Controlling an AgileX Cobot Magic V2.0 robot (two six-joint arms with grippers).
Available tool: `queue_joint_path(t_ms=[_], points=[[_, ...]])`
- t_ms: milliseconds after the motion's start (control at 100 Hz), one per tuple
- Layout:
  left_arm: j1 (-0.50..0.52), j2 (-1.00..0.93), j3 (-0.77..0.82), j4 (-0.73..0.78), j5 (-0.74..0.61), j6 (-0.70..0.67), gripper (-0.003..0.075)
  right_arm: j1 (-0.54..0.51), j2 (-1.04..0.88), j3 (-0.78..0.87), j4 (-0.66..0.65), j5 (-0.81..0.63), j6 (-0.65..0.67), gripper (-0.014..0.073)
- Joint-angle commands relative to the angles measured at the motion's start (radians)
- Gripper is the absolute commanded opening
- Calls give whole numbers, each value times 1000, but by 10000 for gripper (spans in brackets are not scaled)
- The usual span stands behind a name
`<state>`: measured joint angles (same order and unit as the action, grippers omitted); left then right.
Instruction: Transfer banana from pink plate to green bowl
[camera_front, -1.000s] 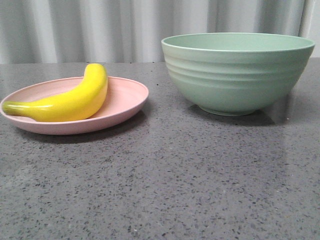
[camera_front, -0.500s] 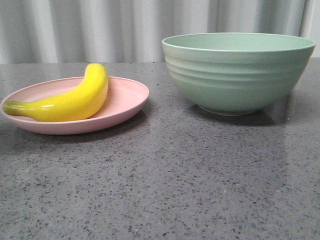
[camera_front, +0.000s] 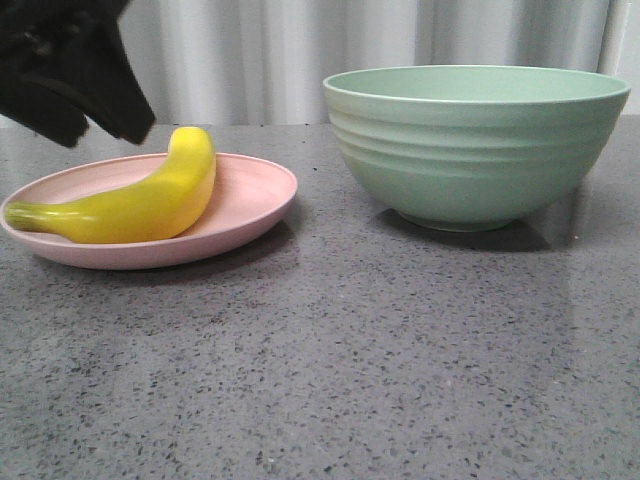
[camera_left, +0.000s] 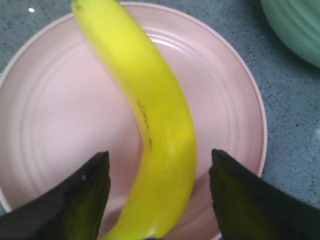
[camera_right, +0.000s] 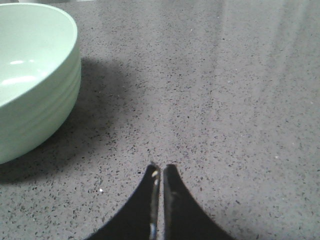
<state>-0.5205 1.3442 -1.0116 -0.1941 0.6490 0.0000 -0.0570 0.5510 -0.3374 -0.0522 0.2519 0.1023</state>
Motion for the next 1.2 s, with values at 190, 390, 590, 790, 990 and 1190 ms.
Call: queue_joint_path(t_ms=[190, 390, 590, 790, 990, 1190], points=[[-9, 50, -69, -55, 55, 25, 398, 0, 11, -39, -5, -66, -5, -79], [-9, 86, -69, -48, 37, 31, 398, 0, 11, -39, -5, -66, -5, -79], [-9, 111, -69, -44, 24, 31, 398, 0, 11, -39, -5, -66, -5, -79], [-9, 111, -69, -42, 18, 31, 253, 0, 11, -39, -5, -66, -5, -79], [-9, 111, -69, -42, 19, 31, -18, 0, 11, -39, -5, -66, -5, -79], [-9, 111, -74, -40, 21, 31, -19, 0, 11, -39, -5, -66, -5, -79]])
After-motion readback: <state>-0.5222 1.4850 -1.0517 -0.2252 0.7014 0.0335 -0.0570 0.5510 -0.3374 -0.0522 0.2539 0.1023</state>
